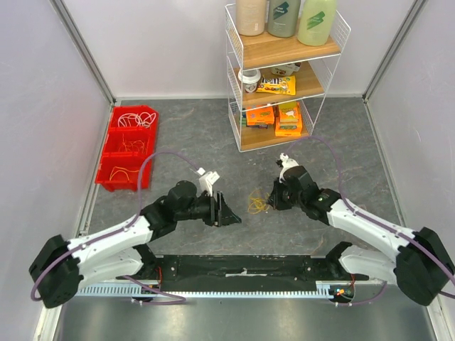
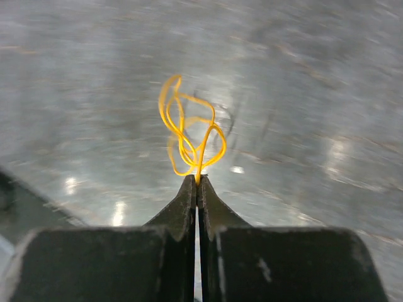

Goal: Untangle the cables

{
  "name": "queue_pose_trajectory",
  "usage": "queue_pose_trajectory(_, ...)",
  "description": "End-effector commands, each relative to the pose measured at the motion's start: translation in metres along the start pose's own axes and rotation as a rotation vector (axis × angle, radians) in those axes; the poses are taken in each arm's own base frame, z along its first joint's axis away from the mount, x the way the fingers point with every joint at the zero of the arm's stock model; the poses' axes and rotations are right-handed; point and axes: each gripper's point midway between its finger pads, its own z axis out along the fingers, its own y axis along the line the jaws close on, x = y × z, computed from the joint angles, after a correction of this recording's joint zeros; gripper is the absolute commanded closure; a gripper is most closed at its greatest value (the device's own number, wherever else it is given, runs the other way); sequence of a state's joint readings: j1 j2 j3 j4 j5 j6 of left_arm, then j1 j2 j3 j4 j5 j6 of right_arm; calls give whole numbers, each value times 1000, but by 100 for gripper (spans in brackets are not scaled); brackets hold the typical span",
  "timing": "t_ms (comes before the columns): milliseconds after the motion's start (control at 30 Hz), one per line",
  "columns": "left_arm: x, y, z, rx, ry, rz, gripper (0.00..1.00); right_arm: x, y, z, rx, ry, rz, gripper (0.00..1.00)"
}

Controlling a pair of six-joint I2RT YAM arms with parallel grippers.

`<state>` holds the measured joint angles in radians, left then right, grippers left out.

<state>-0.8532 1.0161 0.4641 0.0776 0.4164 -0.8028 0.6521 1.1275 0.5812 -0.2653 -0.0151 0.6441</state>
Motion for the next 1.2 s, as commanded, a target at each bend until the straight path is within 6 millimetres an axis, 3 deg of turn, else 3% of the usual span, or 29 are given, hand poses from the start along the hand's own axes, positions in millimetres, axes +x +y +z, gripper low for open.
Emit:
queue_pose_trajectory(0,-30,-6,-21,-13,-218,-16,36,-44,82,-39,-344,-127,11,100)
queue_pose_trajectory(67,-34,-4,-30,-16,-273,-48,24,-47,98,-50,-435,-145,10,100)
queue_pose_trajectory(200,-39,-13,-44,24,-337,-77,19,-56,124,-70,-593,-192,24,100)
queue_pose_trajectory(267,-40,-14,-47,28,-351,-70,19,-60,132,-78,-641,-206,28,100)
queue_pose_trajectory(467,-42,-14,-43,-20,-302,23,34,-68,150,-100,-751,-237,22,100)
queue_pose_trajectory(567,-44,-6,-44,-127,-244,53,41,-67,152,-103,-765,-232,11,100)
queue_pose_trajectory(700,-57,-11,-51,-177,-263,71,41,-63,152,-101,-763,-223,-8,100)
queue_pose_trajectory(833,-67,-14,-60,-168,-334,68,22,-60,151,-101,-756,-220,-18,100)
queue_pose_trajectory(1000,-73,-10,-62,-218,-338,114,20,-57,156,-107,-779,-215,-47,100)
queue_pose_trajectory(1100,-80,-16,-62,-204,-339,237,23,-55,160,-110,-798,-210,-74,100)
queue_pose_trajectory(1167,-83,-16,-64,-212,-329,305,38,-54,161,-112,-805,-206,-90,100)
